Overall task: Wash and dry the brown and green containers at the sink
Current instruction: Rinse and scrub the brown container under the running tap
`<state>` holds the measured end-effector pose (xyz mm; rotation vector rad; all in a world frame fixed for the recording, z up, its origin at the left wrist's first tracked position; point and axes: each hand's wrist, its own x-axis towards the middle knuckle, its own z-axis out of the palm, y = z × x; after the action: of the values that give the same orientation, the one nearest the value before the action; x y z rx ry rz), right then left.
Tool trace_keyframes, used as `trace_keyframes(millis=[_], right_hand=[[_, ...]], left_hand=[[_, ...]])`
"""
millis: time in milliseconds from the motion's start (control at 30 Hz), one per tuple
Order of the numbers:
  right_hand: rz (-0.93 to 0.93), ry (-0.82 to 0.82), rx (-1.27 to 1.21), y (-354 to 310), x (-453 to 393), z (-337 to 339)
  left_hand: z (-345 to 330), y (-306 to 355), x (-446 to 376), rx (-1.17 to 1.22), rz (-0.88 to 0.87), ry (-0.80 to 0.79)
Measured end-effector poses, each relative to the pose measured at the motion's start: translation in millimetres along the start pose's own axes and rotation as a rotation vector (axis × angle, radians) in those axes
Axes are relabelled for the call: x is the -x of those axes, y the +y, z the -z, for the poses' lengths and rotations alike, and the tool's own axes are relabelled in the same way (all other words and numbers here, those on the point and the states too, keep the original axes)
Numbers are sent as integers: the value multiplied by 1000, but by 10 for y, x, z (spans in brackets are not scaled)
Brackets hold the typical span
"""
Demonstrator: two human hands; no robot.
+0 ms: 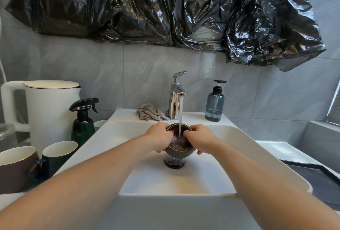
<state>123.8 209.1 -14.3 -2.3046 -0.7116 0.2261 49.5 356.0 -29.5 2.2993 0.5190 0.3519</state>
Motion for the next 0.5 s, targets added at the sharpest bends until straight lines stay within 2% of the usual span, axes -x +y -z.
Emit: trace_keyframes(millis=[267,500], right_hand=[[10,-6,42,19,8,-9],[10,-5,56,15,1,-18]], left_hand=[[-34,31,69,-58,-9,-102],[54,29,54,-92,-39,-26]])
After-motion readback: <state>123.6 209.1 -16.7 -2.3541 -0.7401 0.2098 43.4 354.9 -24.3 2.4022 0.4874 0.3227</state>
